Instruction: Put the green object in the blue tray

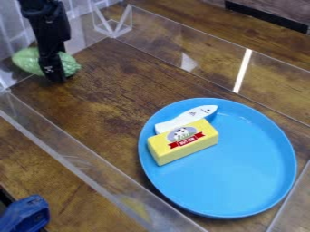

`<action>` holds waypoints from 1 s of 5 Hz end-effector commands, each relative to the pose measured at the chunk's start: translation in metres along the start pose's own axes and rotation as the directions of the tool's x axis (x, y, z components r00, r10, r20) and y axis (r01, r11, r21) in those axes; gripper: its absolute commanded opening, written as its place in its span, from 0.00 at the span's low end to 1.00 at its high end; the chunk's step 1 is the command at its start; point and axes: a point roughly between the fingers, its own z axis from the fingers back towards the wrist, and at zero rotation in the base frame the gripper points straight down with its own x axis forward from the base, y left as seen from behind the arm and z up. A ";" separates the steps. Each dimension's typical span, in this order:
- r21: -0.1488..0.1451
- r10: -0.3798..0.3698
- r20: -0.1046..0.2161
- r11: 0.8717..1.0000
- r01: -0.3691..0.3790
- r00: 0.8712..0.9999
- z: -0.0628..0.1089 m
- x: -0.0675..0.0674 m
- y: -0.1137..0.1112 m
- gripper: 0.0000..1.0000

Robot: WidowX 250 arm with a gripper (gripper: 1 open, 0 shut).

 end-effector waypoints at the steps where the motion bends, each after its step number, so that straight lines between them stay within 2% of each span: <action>1: 0.041 -0.022 0.024 0.999 0.021 0.999 0.014 -0.004 0.003 0.00; 2: 0.035 -0.048 0.033 0.998 0.046 0.998 0.015 -0.013 -0.001 0.00; 4: 0.033 -0.016 0.037 0.999 0.015 0.999 0.005 -0.026 -0.013 0.00; 5: 0.031 -0.005 0.040 1.000 0.004 0.999 -0.003 -0.019 -0.005 0.00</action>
